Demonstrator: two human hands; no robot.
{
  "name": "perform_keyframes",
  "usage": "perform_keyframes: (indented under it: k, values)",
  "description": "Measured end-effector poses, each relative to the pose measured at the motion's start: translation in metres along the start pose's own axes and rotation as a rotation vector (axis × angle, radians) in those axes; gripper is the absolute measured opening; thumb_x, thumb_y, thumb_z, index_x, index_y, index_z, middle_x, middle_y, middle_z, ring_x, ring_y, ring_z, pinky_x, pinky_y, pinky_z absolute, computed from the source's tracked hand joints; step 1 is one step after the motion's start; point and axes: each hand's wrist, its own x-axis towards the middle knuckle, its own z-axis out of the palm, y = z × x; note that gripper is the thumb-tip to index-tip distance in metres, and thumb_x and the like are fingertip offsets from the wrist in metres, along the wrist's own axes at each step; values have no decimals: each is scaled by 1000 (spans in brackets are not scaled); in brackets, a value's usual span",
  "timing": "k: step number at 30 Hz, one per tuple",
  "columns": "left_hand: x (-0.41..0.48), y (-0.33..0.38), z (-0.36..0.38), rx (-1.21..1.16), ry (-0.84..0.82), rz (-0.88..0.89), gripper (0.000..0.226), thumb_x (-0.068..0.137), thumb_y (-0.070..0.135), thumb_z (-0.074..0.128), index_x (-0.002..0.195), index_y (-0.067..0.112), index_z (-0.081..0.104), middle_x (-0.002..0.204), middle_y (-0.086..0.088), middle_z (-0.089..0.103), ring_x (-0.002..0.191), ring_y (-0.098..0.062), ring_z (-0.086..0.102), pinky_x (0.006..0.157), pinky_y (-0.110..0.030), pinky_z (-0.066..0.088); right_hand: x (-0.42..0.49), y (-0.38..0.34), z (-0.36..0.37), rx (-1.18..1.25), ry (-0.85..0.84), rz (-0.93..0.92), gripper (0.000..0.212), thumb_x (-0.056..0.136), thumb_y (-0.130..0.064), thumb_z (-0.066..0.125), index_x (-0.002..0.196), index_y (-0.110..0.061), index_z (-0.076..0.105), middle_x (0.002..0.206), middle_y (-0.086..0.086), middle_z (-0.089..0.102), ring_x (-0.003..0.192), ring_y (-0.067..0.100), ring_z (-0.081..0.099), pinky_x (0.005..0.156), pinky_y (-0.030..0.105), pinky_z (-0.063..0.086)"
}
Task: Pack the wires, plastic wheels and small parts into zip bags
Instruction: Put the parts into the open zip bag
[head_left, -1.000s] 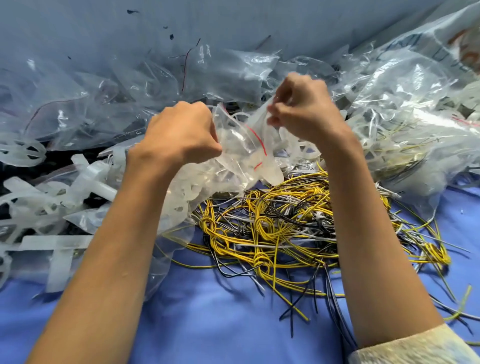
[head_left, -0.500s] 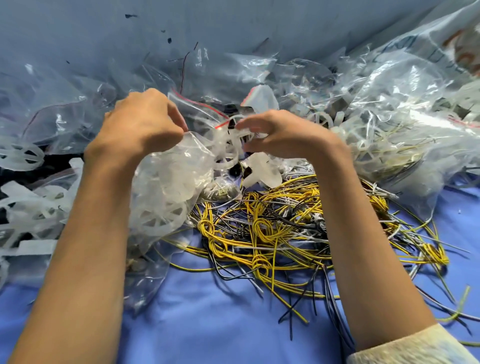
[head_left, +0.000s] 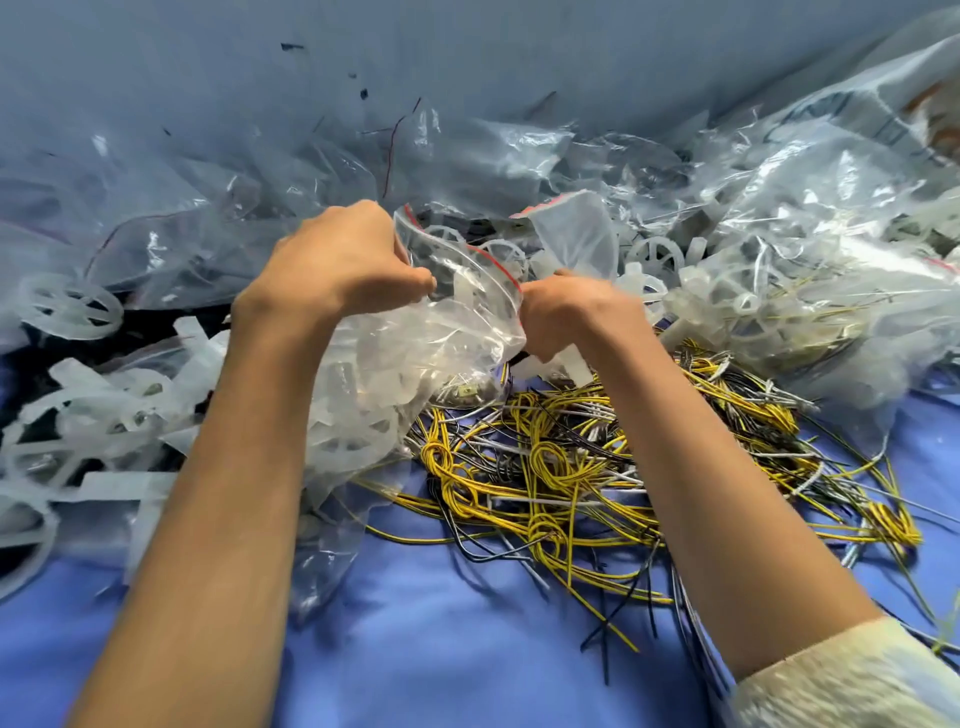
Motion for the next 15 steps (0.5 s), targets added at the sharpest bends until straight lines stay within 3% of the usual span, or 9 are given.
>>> perform_keyframes:
  k: [2, 3, 7, 10, 15]
  values:
    - [1, -1, -1, -2, -5, 13, 24, 79, 40, 67, 73, 18, 73, 89, -11, 69, 86, -32, 61, 83, -39, 52, 1, -5, -2, -97, -54, 52, 50, 88, -31, 65, 129, -7, 49, 132, 10, 50, 136, 34, 31, 106, 70, 14]
    - [1, -1, -2, -9, -4, 20, 24, 79, 42, 68, 69, 21, 72, 90, -10, 69, 87, -31, 60, 84, -39, 51, 3, -7, -1, -116, -43, 55, 61, 88, -38, 64, 138, -10, 42, 139, 10, 46, 137, 33, 31, 106, 70, 10]
    - [-1, 0, -3, -19, -24, 49, 18, 79, 43, 70, 75, 26, 74, 92, -9, 70, 89, -30, 61, 86, -40, 51, 9, -12, 13, -145, 91, 17, 49, 91, -31, 58, 134, -13, 45, 129, 10, 54, 125, 29, 46, 108, 53, 24]
    - [-2, 1, -4, 8, -88, 88, 6, 80, 29, 69, 78, 34, 71, 100, -6, 71, 95, -28, 63, 91, -42, 51, 10, -13, 20, -85, 155, 16, 36, 93, -25, 55, 126, -12, 52, 125, 8, 58, 118, 27, 53, 96, 36, 36]
    - [-4, 0, -7, 25, -126, 105, 22, 83, 20, 58, 89, 38, 68, 100, -4, 64, 98, -28, 60, 92, -40, 50, 3, -9, 19, 12, 326, -59, 25, 95, -19, 49, 117, -7, 56, 115, 14, 61, 106, 30, 59, 75, 32, 36]
